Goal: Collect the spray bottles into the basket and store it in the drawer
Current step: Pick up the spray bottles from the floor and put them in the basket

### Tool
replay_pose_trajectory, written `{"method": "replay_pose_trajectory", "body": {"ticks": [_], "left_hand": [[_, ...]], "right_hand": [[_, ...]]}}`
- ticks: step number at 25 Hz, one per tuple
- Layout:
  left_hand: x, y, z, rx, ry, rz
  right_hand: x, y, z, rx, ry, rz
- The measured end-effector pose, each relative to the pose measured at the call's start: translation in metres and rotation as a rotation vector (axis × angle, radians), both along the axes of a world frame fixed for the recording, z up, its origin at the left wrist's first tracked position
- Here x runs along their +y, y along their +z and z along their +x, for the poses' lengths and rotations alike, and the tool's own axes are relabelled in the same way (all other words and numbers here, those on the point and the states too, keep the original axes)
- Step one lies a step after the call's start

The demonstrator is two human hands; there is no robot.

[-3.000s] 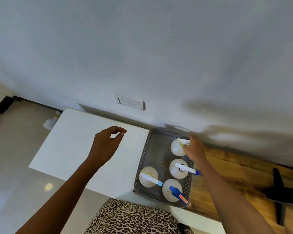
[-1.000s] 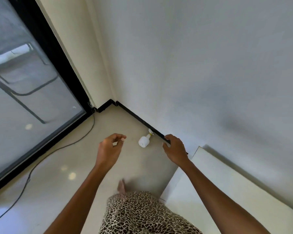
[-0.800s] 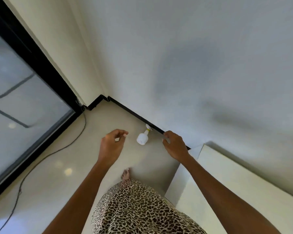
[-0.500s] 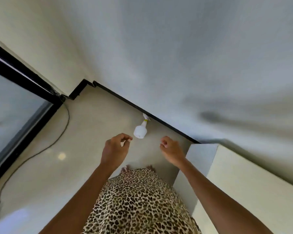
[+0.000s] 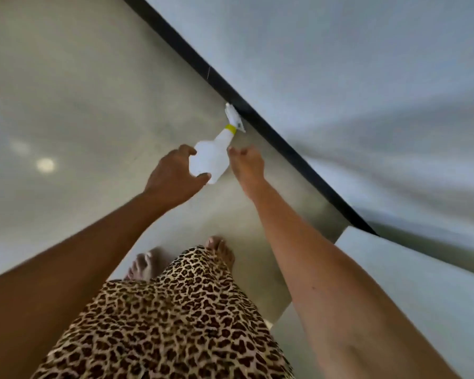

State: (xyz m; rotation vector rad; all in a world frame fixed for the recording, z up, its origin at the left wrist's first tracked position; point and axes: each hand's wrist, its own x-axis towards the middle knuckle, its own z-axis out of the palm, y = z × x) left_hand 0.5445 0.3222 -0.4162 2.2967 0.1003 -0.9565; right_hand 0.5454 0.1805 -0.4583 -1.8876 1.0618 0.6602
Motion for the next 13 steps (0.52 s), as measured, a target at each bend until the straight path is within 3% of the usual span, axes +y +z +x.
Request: {"method": "replay_pose_trajectory", "body": {"ticks": [3,7,13], "left_hand": [[-0.019,-0.06,0.008,-0.017,0.024,0.011],[-0.036,-0.104,0.018,0.002,0.047,0.069],[-0.024,-0.086,0.006,0.069,0.062,0.068]], "right_hand": [[-0.005,-0.063,0.015,0.015,-0.117,0.072],[-0.009,-0.099,0.033,0.053,-0.264,0.215],[0.006,-0.08,0.028,-0.025,-0.32,0.244]]}}
